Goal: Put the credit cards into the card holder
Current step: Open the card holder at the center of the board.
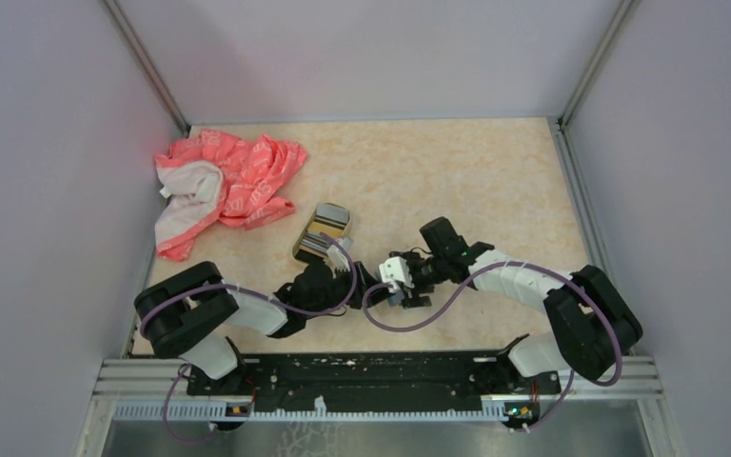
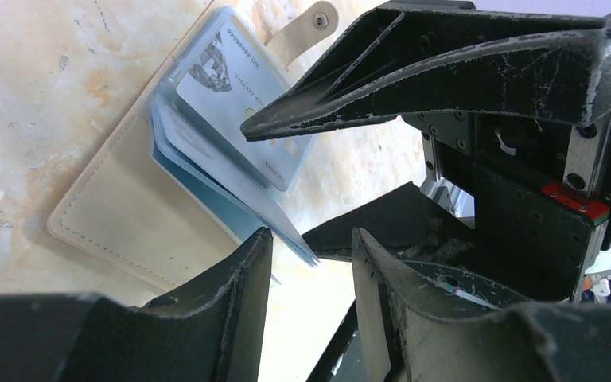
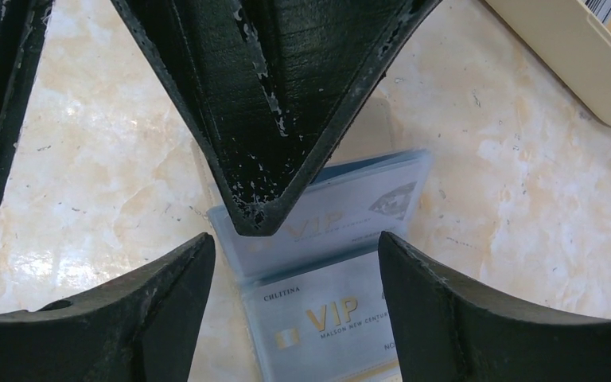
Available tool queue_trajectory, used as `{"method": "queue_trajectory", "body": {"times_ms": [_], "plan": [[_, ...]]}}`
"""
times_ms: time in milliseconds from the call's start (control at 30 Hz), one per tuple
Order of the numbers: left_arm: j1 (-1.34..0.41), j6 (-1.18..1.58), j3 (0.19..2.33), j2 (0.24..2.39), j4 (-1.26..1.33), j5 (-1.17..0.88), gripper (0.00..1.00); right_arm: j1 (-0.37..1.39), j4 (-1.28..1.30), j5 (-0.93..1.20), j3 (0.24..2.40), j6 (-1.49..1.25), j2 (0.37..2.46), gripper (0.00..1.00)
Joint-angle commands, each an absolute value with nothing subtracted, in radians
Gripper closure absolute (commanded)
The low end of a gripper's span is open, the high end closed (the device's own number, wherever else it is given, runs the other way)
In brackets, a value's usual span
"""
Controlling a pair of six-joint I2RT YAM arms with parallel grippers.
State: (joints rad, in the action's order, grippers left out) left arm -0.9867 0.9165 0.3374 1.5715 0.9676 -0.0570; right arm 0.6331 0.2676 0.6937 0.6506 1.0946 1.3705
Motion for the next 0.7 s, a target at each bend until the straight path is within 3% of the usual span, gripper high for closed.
{"method": "queue_trajectory", "body": {"times_ms": [0, 233, 667], "plan": [[-0.991, 0.912, 0.329, 1.579, 1.005, -0.065, 0.52, 0.644, 0.242, 0.691, 0.708, 1.071, 1.352, 0.29], [-0.991, 0.905, 0.321, 1.552, 0.981, -0.051, 0.51, 0.629, 0.253, 0.689, 0.718, 1.071, 1.353, 0.44], [-0.991, 0.875, 0.299, 1.421, 0.803, 0.074, 0.51, 0.617, 0.264, 0.689, 0.724, 1.074, 1.363, 0.49]]}}
